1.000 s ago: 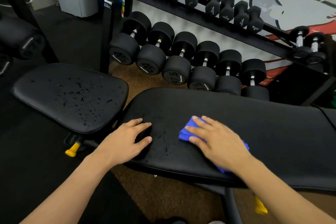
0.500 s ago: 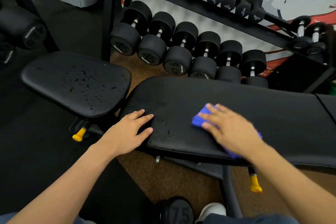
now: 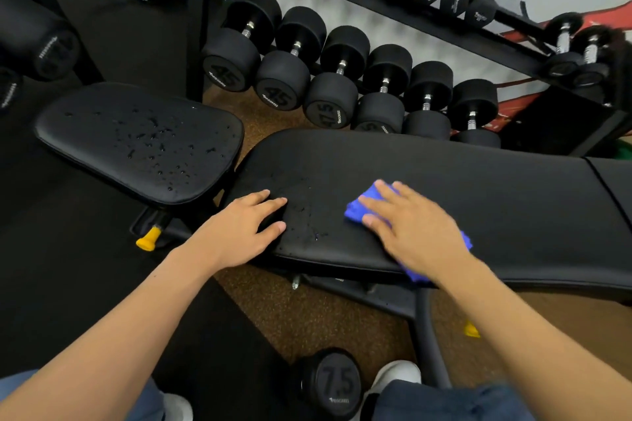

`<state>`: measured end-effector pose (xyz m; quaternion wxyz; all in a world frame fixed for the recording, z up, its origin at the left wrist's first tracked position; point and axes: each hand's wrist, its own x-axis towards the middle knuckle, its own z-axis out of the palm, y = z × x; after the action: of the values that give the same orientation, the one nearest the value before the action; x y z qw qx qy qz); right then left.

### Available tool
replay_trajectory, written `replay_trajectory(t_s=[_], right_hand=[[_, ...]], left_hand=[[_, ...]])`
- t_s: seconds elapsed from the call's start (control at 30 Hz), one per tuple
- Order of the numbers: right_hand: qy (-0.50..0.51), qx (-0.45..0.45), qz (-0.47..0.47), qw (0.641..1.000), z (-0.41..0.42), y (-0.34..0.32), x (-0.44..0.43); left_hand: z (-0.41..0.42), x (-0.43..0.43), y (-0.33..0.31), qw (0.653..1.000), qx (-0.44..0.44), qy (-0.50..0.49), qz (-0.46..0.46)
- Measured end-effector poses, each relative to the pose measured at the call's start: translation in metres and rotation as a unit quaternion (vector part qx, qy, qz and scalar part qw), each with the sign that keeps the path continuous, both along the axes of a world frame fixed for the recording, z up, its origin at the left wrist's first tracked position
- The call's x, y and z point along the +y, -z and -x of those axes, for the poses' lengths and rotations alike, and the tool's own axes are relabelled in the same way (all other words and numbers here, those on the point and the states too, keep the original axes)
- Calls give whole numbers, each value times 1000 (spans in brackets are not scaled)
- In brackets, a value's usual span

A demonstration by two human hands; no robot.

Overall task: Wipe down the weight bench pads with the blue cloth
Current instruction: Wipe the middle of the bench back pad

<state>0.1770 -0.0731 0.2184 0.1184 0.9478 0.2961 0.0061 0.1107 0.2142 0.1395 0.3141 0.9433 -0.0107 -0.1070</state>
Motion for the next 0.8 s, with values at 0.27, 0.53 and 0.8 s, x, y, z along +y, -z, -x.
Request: replay_trajectory(t_s=[0.27, 0.53, 0.8], right_hand=[[-68, 15, 17, 997, 24, 32, 48], [56, -22, 7, 998, -13, 12, 17], [-104, 46, -10, 993, 32, 27, 47]], left_hand=[[6, 1, 6, 1000, -10, 2, 8], [15, 0, 6, 1000, -8, -7, 4], [10, 19, 0, 999, 45, 8, -4]])
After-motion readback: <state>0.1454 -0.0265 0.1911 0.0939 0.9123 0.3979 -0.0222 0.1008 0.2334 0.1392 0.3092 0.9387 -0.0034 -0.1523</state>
